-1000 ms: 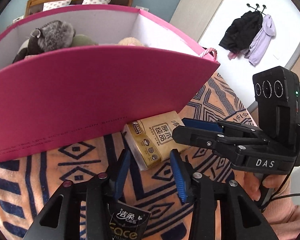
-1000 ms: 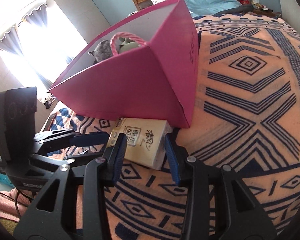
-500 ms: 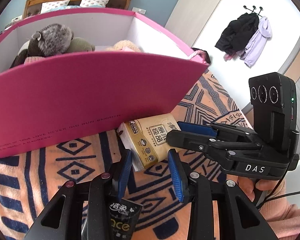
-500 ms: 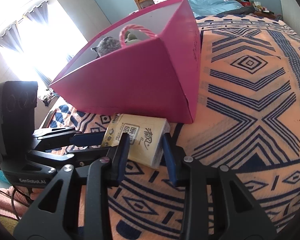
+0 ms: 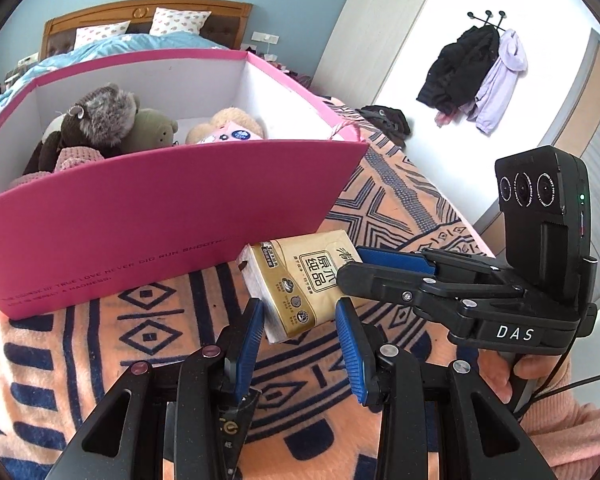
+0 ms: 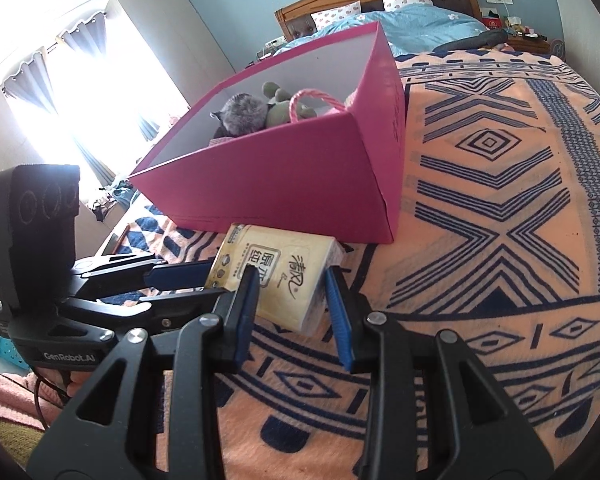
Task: Organize objects
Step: 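Close the right gripper on the cream-and-gold tissue pack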
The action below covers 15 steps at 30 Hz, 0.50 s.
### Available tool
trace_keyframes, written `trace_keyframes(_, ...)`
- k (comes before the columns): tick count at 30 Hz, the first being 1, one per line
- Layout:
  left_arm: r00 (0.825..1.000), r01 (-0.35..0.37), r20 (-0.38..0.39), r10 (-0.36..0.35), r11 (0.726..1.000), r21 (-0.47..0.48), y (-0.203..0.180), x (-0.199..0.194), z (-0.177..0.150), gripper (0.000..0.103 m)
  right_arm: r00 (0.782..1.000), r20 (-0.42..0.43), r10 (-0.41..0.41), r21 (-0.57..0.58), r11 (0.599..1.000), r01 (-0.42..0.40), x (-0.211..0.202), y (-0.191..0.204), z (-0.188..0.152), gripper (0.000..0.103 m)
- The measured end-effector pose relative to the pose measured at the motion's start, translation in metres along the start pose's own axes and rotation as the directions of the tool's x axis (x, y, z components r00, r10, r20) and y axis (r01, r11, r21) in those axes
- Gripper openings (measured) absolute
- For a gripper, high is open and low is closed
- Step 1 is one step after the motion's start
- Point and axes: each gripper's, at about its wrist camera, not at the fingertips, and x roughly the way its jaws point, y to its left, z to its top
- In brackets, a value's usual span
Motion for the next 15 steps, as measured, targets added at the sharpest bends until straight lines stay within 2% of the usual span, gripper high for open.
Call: trace_keyframes(15,0.999,0.003,0.052,-0.004,1.000,0.022,-0.001,-0.032,-0.006,0.037,0.999,0.051,0.008,-0.051,0.999,-0.006,-0.020,0.017,0.002,0.037)
